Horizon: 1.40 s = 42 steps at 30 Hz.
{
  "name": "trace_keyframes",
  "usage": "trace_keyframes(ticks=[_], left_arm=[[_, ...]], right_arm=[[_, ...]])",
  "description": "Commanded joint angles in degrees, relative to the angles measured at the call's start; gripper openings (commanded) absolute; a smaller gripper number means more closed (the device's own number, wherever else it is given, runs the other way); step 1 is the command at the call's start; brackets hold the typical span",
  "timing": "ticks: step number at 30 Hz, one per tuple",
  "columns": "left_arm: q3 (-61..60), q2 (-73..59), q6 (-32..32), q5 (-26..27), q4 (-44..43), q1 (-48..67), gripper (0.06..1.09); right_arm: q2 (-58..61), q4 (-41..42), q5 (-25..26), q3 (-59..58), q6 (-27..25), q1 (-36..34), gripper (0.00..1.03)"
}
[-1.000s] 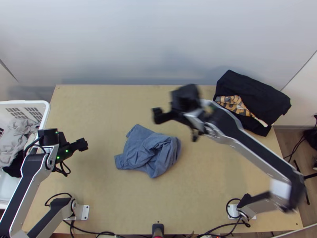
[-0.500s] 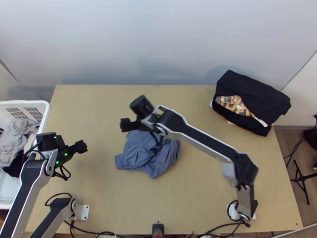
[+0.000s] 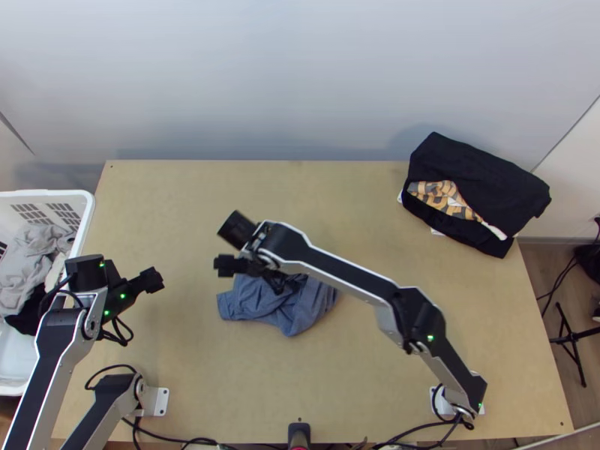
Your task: Fold the t-shirt
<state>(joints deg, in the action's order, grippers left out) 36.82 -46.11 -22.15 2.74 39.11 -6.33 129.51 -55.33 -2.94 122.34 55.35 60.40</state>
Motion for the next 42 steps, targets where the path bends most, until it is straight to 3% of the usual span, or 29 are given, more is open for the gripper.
trace_keyframes(ticks=[1,9,18,42], left_arm=[[-0.34,0.40,-0.17,-0.02,0.00,-0.26,1.05],[-0.61,0.32,-0.17,-0.02,-0.35,-0.53,1.05],[-0.43,-0.21,-0.17,-0.02,-0.88,-0.53,1.05],[-0.52,-1.27,-0.35,0.07,-1.94,-0.18,1.05]], right_arm=[[5.40,-2.50,0.30,5.01,-0.86,0.68,0.87],[6.54,6.73,0.57,5.01,-5.61,0.59,0.87],[8.74,11.56,2.50,5.01,-9.03,0.15,0.87],[11.20,9.19,2.85,4.39,-7.72,-1.43,0.87]])
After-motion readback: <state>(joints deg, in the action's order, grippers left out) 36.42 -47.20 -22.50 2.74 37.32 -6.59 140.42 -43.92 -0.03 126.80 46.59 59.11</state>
